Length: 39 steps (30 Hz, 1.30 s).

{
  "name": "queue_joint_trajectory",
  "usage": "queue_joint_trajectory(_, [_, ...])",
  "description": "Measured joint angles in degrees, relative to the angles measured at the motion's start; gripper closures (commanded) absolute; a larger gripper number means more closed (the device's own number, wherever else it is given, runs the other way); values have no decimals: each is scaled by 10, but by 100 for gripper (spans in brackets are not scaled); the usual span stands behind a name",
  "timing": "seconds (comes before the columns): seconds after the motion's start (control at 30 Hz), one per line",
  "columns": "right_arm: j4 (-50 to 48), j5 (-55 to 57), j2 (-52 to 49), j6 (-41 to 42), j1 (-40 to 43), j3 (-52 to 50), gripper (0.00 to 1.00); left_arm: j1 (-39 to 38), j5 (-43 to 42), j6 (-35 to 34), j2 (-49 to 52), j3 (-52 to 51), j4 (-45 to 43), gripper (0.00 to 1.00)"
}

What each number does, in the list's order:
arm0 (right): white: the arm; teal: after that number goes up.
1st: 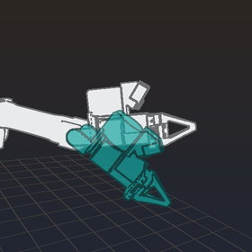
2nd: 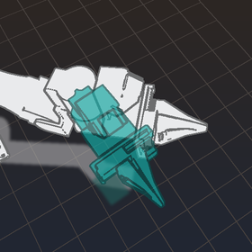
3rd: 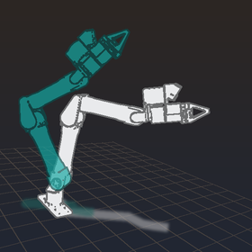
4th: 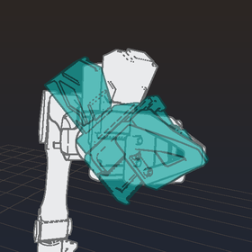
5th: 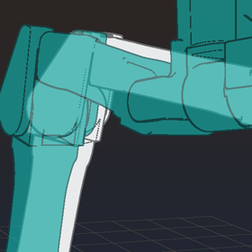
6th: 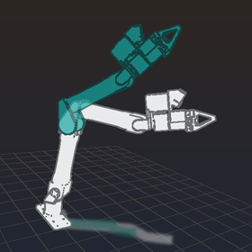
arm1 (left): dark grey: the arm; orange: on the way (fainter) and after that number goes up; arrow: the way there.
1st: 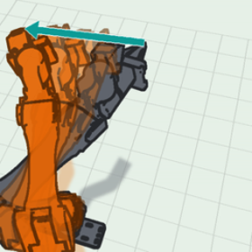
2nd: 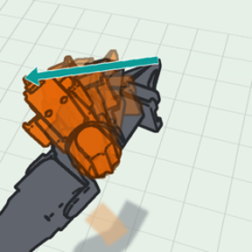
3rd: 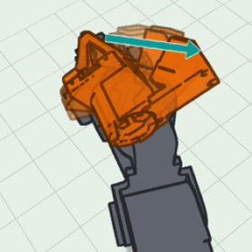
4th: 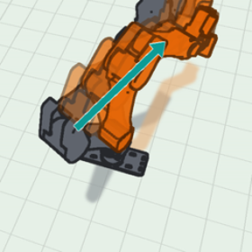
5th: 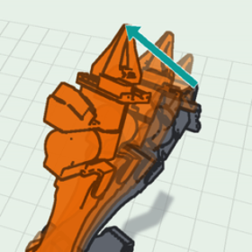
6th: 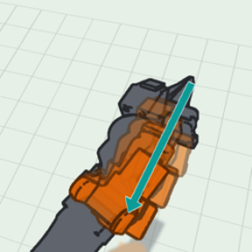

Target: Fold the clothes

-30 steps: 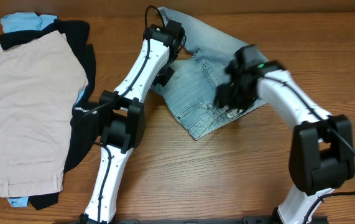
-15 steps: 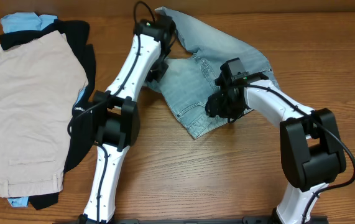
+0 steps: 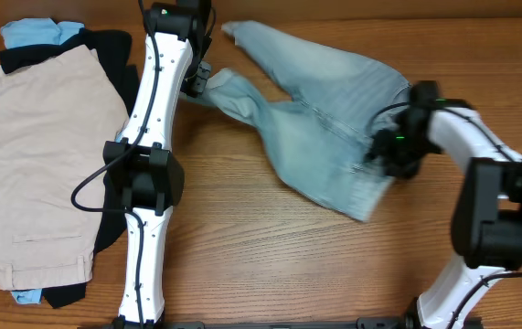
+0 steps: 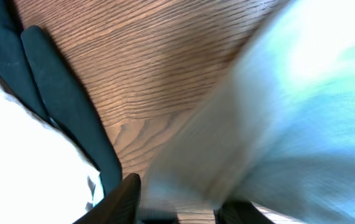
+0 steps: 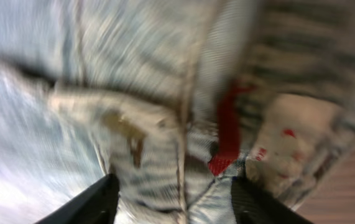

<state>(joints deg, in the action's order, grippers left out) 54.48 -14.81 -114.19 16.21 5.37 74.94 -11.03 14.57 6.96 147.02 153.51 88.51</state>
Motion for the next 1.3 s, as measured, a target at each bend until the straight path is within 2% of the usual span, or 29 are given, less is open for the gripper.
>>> queue_joint_trajectory(0.2, [26, -34, -19, -43, 109, 30, 25, -19, -39, 7, 0, 0, -2, 39])
queue_joint_trajectory(0.3, [61, -34, -34, -68, 128, 63, 21, -30, -67, 6, 0, 0, -2, 27])
queue_joint_trajectory(0.4, [115, -28, -50, -91, 137, 120, 20, -33, -84, 7, 0, 0, -2, 22])
queue_joint_trajectory(0.47, [140, -33, -51, -106, 137, 159, 20, -32, -88, 12, 0, 0, -1, 22])
queue_joint_trajectory(0.57, [157, -54, -49, -132, 128, 211, 19, -32, -90, 24, 0, 0, 1, 34])
queue_joint_trajectory(0.63, [156, -63, -44, -143, 111, 230, 17, -32, -90, 33, 0, 0, 3, 34])
queue_joint_trajectory(0.7, [158, -71, -39, -150, 89, 233, 16, -32, -90, 35, 0, 0, 2, 25])
queue_joint_trajectory(0.8, [156, -74, -38, -155, 53, 233, 15, -32, -99, 33, 0, 2, -13, 5])
queue_joint_trajectory(0.83, [155, -74, -38, -157, 41, 233, 14, -31, -108, 37, 0, 2, -23, 3])
queue_joint_trajectory(1.0, [141, -67, -38, -158, 4, 233, 13, -32, -190, 75, 0, 3, -72, 2])
queue_joint_trajectory(1.07, [140, -63, -38, -158, 3, 233, 13, -37, -212, 84, 1, 3, -102, 4])
queue_joint_trajectory(1.1, [139, -61, -38, -158, 5, 233, 13, -39, -218, 85, 2, 4, -111, 9])
queue_joint_trajectory(1.13, [138, -59, -38, -158, 7, 233, 13, -44, -225, 83, 4, 4, -124, 12])
queue_joint_trajectory(1.3, [132, -40, -38, -151, 14, 233, 13, -75, -243, 40, 45, 7, -165, 17])
